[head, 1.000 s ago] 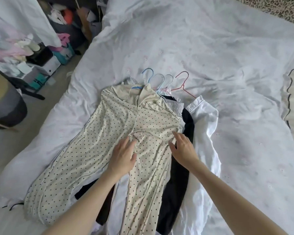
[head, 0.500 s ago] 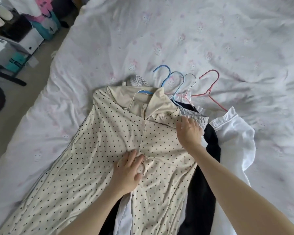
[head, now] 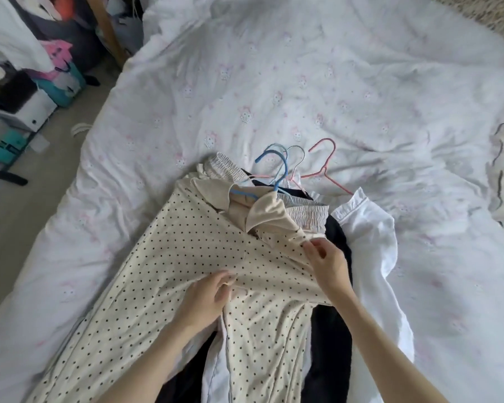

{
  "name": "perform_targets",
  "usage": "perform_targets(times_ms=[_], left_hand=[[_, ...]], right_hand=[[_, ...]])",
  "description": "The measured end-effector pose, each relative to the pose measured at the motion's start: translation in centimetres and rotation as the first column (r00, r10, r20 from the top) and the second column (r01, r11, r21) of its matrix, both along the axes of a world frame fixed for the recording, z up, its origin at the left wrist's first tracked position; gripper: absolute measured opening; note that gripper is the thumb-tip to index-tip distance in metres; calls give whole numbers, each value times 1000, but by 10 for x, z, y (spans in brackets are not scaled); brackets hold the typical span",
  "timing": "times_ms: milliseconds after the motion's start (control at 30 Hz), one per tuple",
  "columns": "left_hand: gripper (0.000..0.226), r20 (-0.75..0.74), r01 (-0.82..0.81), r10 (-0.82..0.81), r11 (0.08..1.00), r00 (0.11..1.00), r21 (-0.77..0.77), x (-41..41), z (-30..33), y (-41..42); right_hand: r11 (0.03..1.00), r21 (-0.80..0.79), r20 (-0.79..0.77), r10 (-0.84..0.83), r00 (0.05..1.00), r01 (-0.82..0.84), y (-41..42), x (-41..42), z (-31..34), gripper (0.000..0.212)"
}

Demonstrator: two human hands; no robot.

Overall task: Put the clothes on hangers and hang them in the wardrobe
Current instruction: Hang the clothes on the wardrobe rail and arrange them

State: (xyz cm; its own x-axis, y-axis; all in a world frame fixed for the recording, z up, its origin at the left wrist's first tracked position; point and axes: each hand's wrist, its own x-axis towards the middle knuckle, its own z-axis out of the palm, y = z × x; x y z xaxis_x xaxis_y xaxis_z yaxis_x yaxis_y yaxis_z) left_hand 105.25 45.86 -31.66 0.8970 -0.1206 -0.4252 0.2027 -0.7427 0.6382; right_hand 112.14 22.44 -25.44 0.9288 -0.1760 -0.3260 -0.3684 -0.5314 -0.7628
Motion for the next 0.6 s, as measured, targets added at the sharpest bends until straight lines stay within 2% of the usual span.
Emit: perform_targets(times_ms=[67, 133, 200, 267, 400, 467, 533, 600], left_hand=[[38, 185, -30, 39, 998, 982, -50, -20, 21, -3], [41, 373, -13, 26, 999, 927, -37, -29, 36, -6], [40, 550, 3, 10, 1000, 835, -23, -21, 62, -15], [44, 678, 76, -90, 996, 730, 50, -8, 97, -29], [60, 768, 272, -357, 931, 532, 245, -4, 170, -74], [48, 810, 351, -391, 903, 438, 246, -17, 203, -102], [34, 816, 440, -396, 876, 420, 198, -36, 234, -131], [35, 835, 473, -388, 863, 391, 179, -52, 259, -158]], right_hand=[[999, -50, 45, -20, 999, 22, -19, -24, 28, 15], [993, -97, 95, -55, 994, 64, -39, -52, 56, 15], [986, -129, 143, -89, 986, 108, -61, -86, 83, 15], [980, -142, 181, -111, 977, 138, -84, -122, 108, 17], [969, -73, 249, -212, 945, 236, -130, -200, 161, 17], [954, -34, 299, -275, 914, 298, -149, -241, 185, 18], [922, 12, 364, -365, 857, 387, -167, -286, 207, 14], [864, 51, 445, -469, 763, 502, -182, -326, 225, 17]])
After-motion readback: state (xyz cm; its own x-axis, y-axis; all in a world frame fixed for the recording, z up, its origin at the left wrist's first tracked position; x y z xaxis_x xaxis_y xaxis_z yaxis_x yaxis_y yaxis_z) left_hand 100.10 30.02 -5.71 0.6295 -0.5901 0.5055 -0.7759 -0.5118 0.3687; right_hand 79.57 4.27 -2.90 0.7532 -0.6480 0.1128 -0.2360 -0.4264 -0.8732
